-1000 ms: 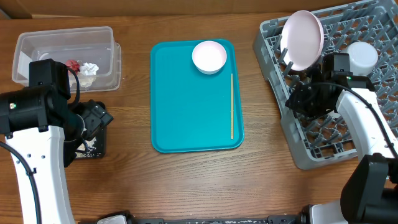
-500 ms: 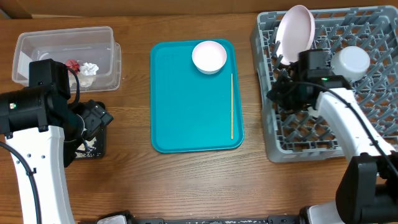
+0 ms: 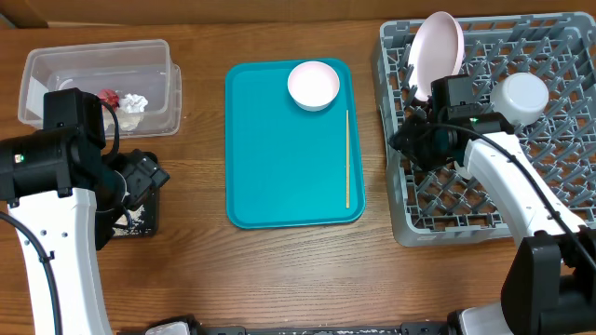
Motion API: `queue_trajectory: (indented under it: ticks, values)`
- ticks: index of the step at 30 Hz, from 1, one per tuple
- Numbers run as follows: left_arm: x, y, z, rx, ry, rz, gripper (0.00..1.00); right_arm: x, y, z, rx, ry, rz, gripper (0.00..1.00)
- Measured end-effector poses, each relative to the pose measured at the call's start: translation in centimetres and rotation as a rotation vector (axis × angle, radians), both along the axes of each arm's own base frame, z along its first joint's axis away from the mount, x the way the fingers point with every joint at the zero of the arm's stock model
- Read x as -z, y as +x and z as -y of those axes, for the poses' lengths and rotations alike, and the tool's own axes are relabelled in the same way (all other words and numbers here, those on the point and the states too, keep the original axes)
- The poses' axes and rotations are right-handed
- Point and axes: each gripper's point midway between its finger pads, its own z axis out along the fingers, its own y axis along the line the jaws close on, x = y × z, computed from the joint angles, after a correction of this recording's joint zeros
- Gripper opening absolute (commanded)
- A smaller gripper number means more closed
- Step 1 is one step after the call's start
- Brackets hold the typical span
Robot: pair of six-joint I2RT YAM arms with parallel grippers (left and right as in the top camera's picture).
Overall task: Sort waste into correct bins and load items into the dishwasher
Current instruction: 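Move the right gripper left over the pink saucer on the teal tray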
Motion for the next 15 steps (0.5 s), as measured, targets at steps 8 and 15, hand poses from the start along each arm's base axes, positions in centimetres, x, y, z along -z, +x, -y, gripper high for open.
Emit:
queue_trajectory:
  ticks: [8, 15]
  values:
    - [0.0, 0.0, 0.0, 0.000, 0.000, 0.000, 1.00, 0.3, -1.8, 0.4, -0.016, -0.023, -0.079, 0.59]
    - [0.0, 0.0, 0.0, 0.000, 0.000, 0.001, 1.00, -2.7, -1.5, 0.8, -0.006, -0.044, -0.032, 0.73]
